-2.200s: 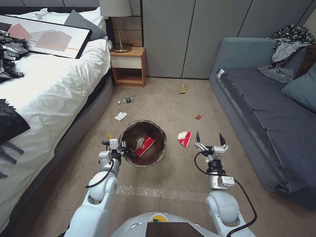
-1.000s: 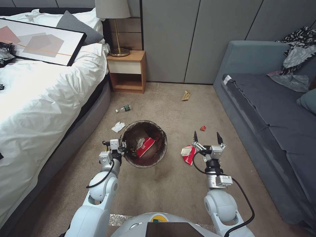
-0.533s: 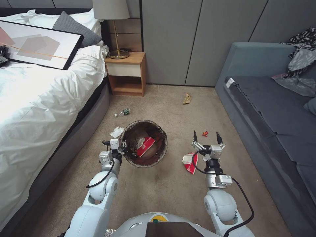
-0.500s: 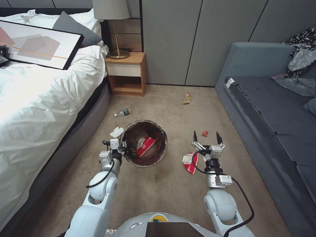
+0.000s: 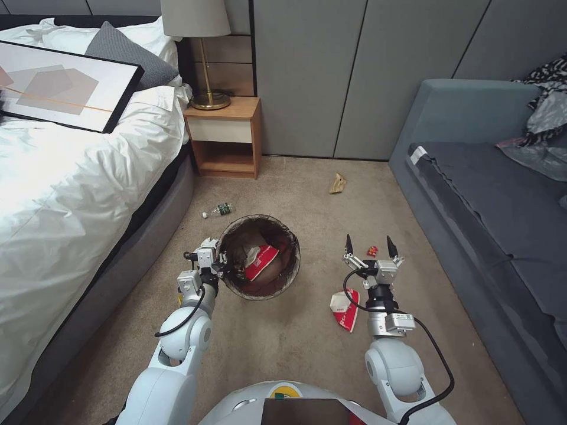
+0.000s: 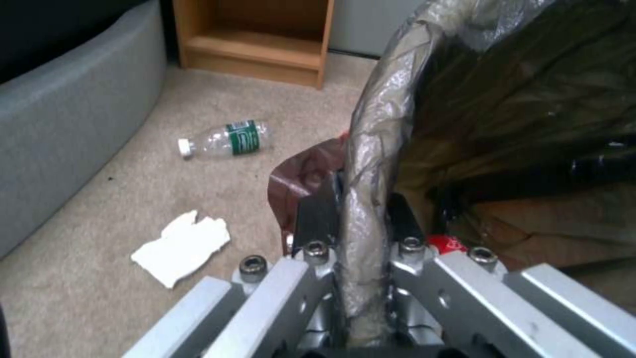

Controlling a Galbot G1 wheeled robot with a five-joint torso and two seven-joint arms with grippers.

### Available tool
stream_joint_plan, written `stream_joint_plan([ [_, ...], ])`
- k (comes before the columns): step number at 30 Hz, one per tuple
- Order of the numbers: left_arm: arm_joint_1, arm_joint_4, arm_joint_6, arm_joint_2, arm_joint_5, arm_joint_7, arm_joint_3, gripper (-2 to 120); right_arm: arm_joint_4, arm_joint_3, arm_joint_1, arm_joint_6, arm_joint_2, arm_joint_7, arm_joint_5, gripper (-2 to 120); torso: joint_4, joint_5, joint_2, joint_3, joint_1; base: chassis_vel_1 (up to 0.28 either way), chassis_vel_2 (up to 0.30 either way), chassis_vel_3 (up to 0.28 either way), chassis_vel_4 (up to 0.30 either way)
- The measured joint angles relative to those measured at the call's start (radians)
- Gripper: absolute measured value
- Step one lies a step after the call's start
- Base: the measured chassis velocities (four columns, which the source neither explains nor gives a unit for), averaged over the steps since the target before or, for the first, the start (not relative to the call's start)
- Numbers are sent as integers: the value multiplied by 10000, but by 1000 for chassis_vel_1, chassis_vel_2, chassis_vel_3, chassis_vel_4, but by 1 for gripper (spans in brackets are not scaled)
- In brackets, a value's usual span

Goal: Pick up the trash bin, then pick up the garbage from the floor and place it into the trash bin.

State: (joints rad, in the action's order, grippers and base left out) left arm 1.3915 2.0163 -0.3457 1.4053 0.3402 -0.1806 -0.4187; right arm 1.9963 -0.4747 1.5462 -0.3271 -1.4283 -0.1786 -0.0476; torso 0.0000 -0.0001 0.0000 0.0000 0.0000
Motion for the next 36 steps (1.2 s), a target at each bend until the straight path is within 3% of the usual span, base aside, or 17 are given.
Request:
stream_joint_plan([
  [5, -6, 0, 2, 6, 0, -1, -6, 2, -239, -46, -157, -393, -60, -15, 391, 100, 1, 0, 0, 1, 0, -51, 58, 48, -68],
  [13, 7, -19, 17, 11, -12, -6, -16, 2, -212, 148, -130, -219, -49, -199, 709, 100, -1, 1, 1, -1, 0, 0, 0, 0, 0],
  [23, -5, 119, -41, -217, 44, -33, 73, 2, 559, 870, 95, 1310, 299, -613, 323, 100, 1, 0, 1, 0, 0, 0, 0, 0, 0],
  [36, 123, 336, -82, -134, 1, -15, 45, 2, 1074, 1086, 441, 2727, 671, -702, -389, 100, 0, 1, 1, 0, 0, 0, 0, 0, 0],
])
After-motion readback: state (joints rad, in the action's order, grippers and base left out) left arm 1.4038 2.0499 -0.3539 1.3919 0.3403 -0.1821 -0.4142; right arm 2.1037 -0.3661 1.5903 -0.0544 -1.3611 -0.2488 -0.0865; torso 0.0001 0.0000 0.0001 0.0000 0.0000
